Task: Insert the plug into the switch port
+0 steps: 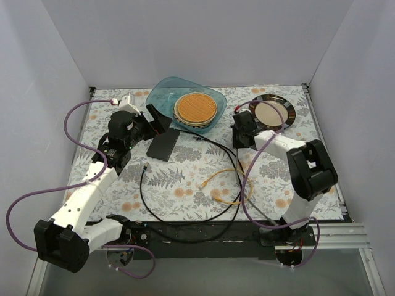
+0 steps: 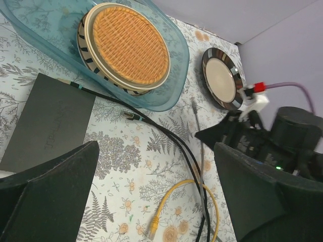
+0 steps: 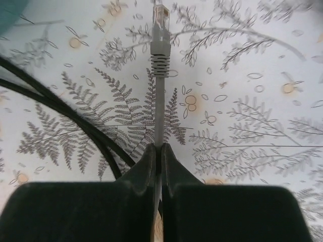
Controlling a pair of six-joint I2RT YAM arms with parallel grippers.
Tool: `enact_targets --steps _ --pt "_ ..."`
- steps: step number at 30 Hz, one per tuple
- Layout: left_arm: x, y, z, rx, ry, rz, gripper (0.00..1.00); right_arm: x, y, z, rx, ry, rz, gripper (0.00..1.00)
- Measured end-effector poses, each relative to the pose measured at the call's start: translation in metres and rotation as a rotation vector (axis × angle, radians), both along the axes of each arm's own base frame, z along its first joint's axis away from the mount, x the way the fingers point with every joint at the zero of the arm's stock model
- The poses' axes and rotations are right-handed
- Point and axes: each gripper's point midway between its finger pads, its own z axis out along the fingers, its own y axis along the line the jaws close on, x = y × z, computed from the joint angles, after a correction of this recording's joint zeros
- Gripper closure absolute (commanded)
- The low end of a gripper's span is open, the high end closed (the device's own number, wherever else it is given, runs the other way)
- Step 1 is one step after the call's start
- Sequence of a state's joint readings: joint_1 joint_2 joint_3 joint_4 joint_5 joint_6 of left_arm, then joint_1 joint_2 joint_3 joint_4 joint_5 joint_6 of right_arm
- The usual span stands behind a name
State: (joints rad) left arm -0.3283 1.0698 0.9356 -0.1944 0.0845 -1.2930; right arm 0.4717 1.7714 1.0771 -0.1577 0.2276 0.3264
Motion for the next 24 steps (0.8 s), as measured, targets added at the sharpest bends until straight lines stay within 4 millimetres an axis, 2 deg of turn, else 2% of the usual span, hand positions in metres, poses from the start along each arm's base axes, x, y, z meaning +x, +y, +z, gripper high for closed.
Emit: enact_targets --steps 1,3,5,8,10,11,14,17,19,21,23,24 --pt "0.0 0.001 -0.001 0.004 0.0 0.003 0.02 0.0 -0.001 0.012 0.0 -0.022 0.005 0.99" --pt "0.001 0.002 -0.001 0.008 0.001 0.008 0.02 0.005 -0.002 0.051 0.021 -0.107 0.013 0.99" --pt "0.001 0.003 -0.002 0.012 0.001 0.015 0.02 0.012 -0.002 0.114 0.066 -0.261 0.021 0.99" --pt "0.001 0.003 -0.002 0.014 0.002 0.016 0.02 0.011 -0.009 0.242 0.176 -0.591 0.011 0.99" --pt "0.001 0.003 -0.002 0.014 0.003 0.016 0.02 -0.01 -0.025 0.331 0.255 -0.838 -0.009 0.99" --pt "0.002 0.003 -0.003 0.013 0.004 0.016 0.02 -0.024 -0.035 0.369 0.288 -0.948 -0.021 0.99" --pt "0.003 0.003 -0.004 0.013 0.008 0.015 0.02 -0.073 -0.069 0.456 0.368 -1.235 -0.065 0.99" --pt "0.004 0.002 -0.005 0.009 0.008 0.015 0.02 -0.11 -0.091 0.498 0.399 -1.396 -0.086 0.99" --pt "0.005 0.0 -0.004 0.003 0.007 0.011 0.02 -0.117 -0.094 0.506 0.385 -1.431 -0.074 0.99" --pt "0.005 -0.002 -0.004 -0.005 0.007 0.003 0.02 -0.112 -0.089 0.498 0.345 -1.413 -0.043 0.99" --pt "0.004 -0.005 -0.005 -0.012 0.009 -0.013 0.02 -0.098 -0.076 0.476 0.29 -1.345 0.013 0.99" --pt "0.004 -0.007 -0.005 -0.016 0.009 -0.025 0.02 -0.088 -0.066 0.458 0.259 -1.291 0.057 0.99"
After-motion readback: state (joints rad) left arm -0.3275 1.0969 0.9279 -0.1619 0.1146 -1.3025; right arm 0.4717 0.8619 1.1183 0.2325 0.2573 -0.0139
